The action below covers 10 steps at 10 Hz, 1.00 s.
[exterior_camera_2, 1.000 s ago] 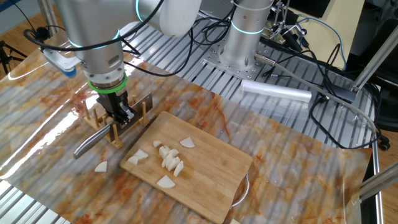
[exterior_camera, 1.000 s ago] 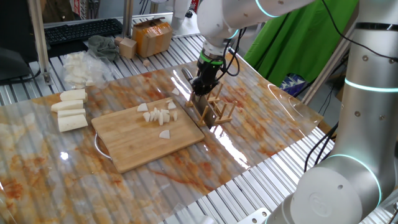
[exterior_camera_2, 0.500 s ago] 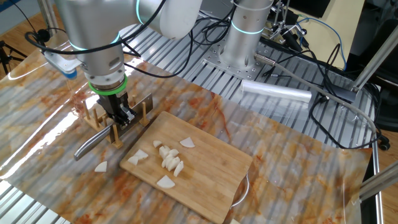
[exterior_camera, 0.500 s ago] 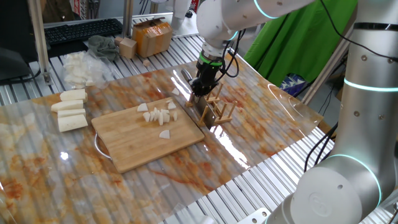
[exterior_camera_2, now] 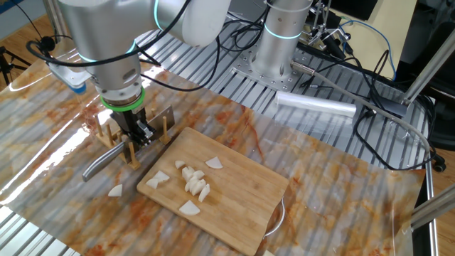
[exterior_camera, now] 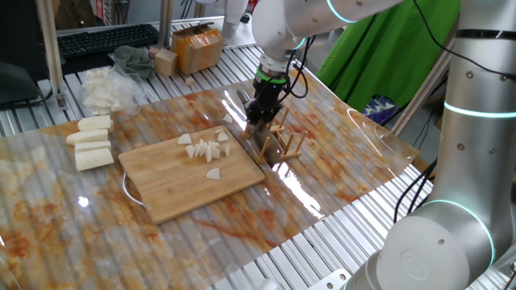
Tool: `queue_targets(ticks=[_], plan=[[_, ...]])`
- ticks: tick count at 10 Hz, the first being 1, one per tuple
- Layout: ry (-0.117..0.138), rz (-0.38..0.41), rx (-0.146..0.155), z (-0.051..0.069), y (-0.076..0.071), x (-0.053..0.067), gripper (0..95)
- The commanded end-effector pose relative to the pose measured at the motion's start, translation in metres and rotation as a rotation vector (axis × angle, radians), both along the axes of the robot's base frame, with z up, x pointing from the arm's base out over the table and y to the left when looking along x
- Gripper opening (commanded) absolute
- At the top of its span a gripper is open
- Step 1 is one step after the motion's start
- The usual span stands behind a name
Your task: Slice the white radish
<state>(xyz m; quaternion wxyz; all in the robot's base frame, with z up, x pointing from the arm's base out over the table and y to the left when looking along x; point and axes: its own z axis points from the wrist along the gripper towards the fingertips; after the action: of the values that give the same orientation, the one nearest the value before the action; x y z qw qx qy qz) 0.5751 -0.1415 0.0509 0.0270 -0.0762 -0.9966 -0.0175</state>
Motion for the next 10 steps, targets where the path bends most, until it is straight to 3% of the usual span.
queue_targets(ticks=[1,3,4,10], plan=[[-0.003,0.005,-0.010,0.001,0.000,-0.001,57.0],[0.005,0.010,-0.013,0.005,0.000,-0.002,57.0],[0.025,0.016,-0.014,0.013,-0.001,-0.003,57.0],[0.038,0.107,-0.049,0.052,0.002,-0.007,57.0]])
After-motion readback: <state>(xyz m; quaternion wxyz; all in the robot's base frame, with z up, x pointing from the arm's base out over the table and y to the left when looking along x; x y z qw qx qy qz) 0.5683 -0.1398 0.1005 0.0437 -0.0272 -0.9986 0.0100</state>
